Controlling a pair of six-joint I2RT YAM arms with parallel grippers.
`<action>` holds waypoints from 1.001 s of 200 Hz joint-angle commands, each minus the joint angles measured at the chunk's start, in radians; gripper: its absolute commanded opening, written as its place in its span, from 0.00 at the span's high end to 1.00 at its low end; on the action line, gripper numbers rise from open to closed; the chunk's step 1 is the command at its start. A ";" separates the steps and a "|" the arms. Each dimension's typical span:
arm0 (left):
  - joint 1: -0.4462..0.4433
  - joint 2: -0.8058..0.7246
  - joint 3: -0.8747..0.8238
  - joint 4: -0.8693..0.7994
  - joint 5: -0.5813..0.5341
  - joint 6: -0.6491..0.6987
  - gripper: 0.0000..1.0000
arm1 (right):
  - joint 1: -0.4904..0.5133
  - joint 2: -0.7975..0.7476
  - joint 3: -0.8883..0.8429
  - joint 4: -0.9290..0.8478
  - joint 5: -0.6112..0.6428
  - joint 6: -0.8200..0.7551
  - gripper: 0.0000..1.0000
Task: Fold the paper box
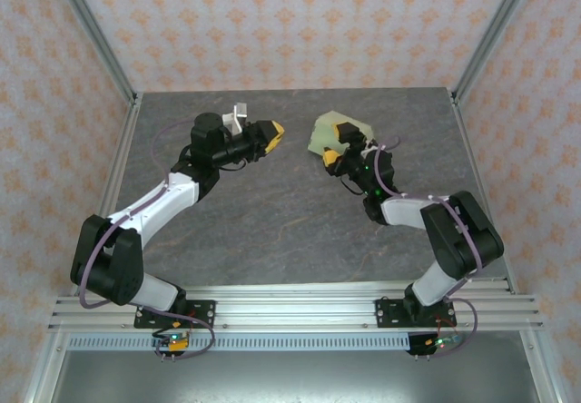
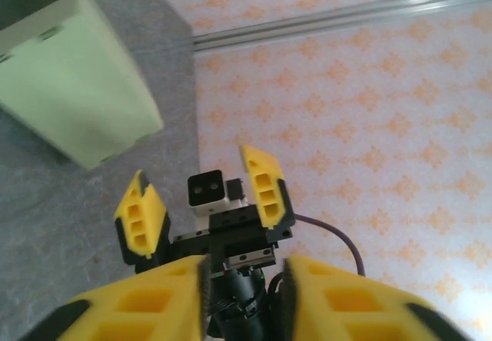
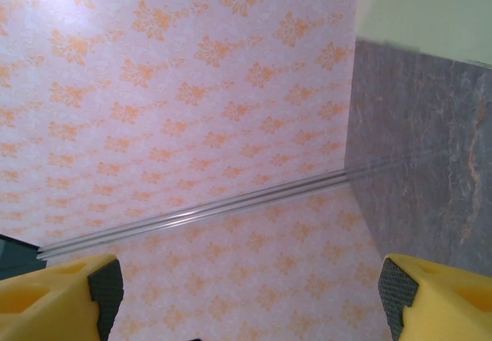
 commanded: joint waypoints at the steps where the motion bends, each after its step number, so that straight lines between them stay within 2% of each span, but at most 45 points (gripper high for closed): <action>1: 0.008 -0.052 0.071 -0.316 -0.086 0.272 0.48 | -0.013 -0.081 0.017 -0.158 0.015 -0.079 0.13; 27: 0.006 -0.043 0.100 -0.404 -0.119 0.401 0.32 | -0.042 -0.208 0.050 -0.479 0.017 -0.292 0.13; 60: 0.001 -0.008 0.095 -0.429 -0.179 0.456 0.29 | -0.147 -0.288 0.236 -1.030 0.082 -0.767 0.12; 81: -0.002 0.035 0.107 -0.418 -0.171 0.473 0.29 | -0.184 -0.262 0.306 -1.145 0.119 -1.151 0.11; 106: -0.008 0.074 0.117 -0.404 -0.167 0.480 0.29 | -0.225 -0.181 0.337 -1.188 0.021 -1.554 0.11; 119: -0.010 0.082 0.116 -0.404 -0.166 0.486 0.29 | -0.273 -0.135 0.328 -1.159 -0.061 -1.636 0.11; 137: -0.009 0.086 0.121 -0.423 -0.168 0.510 0.29 | -0.342 -0.063 0.336 -1.122 -0.177 -1.665 0.13; 152: -0.008 0.090 0.130 -0.445 -0.170 0.535 0.29 | -0.360 0.003 0.367 -1.122 -0.217 -1.718 0.13; 183: -0.004 0.104 0.135 -0.465 -0.160 0.565 0.29 | -0.381 0.150 0.488 -1.193 -0.337 -1.855 0.15; 200: 0.000 0.115 0.135 -0.464 -0.149 0.567 0.29 | -0.389 0.234 0.605 -1.300 -0.391 -1.924 0.17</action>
